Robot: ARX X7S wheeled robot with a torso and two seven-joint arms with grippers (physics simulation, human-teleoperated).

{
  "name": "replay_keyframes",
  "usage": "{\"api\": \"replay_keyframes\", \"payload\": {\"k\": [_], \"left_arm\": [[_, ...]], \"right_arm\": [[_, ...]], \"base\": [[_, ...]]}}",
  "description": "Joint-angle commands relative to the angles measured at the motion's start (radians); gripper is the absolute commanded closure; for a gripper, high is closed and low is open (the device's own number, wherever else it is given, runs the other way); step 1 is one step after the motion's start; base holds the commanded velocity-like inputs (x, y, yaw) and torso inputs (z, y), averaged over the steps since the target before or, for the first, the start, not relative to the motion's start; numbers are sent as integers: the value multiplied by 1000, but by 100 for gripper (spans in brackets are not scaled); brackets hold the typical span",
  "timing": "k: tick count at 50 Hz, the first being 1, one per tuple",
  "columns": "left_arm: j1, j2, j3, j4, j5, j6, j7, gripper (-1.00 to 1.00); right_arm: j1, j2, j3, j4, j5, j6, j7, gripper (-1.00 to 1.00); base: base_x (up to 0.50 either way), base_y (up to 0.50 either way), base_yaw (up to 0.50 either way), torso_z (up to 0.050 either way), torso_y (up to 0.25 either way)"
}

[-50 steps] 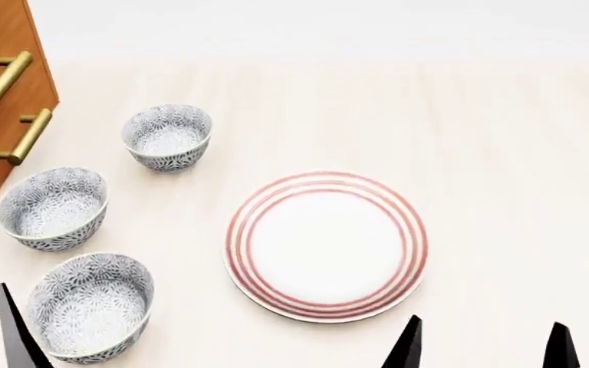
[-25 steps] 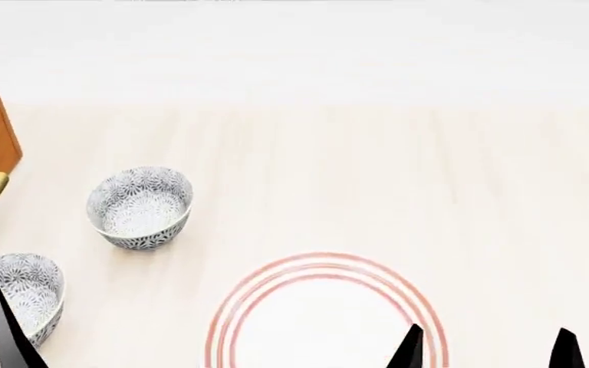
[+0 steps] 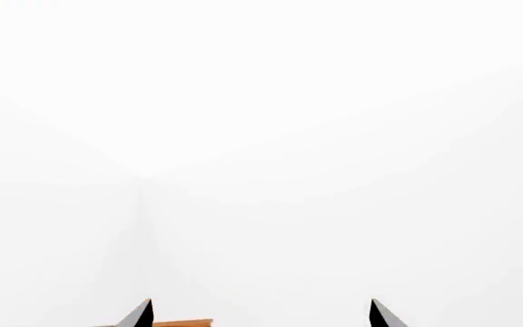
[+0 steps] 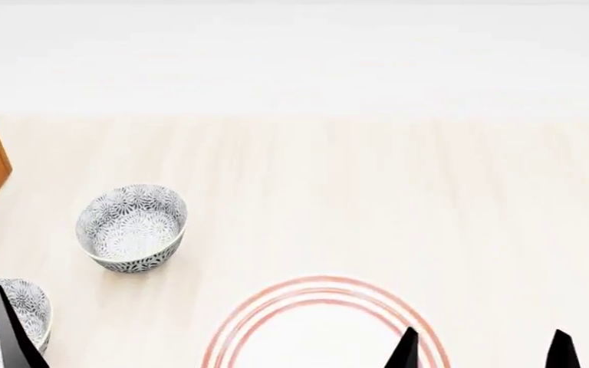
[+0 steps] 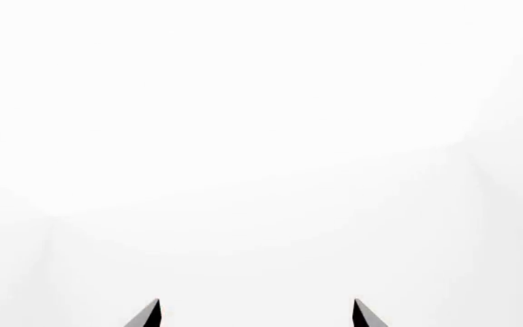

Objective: Pick up the bowl and put it in the front on the plate.

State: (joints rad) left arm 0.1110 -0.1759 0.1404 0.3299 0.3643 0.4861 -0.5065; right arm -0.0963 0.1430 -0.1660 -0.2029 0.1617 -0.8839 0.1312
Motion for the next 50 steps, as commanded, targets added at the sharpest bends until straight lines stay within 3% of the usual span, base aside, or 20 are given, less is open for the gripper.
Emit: {"api": "replay_keyframes", "payload": {"k": [1, 30, 43, 50], "left_arm": [[3, 8, -8, 7, 15, 16, 11, -100], [-1, -12, 16, 1, 6, 5, -7, -100], [-1, -10, 25, 6, 44, -28, -11, -100], [0, -12, 28, 7, 51, -37, -16, -100]], "right_arm": [[5, -9, 11, 19, -35, -21, -12, -100], [2, 4, -4, 31, -55, -29, 8, -100], [3, 8, -3, 29, -58, -5, 27, -100], [4, 11, -7, 34, -60, -7, 32, -100]], "base": [[0, 0, 0, 0, 0], [0, 483, 0, 0, 0], [0, 13, 0, 0, 0], [0, 0, 0, 13, -218]]}}
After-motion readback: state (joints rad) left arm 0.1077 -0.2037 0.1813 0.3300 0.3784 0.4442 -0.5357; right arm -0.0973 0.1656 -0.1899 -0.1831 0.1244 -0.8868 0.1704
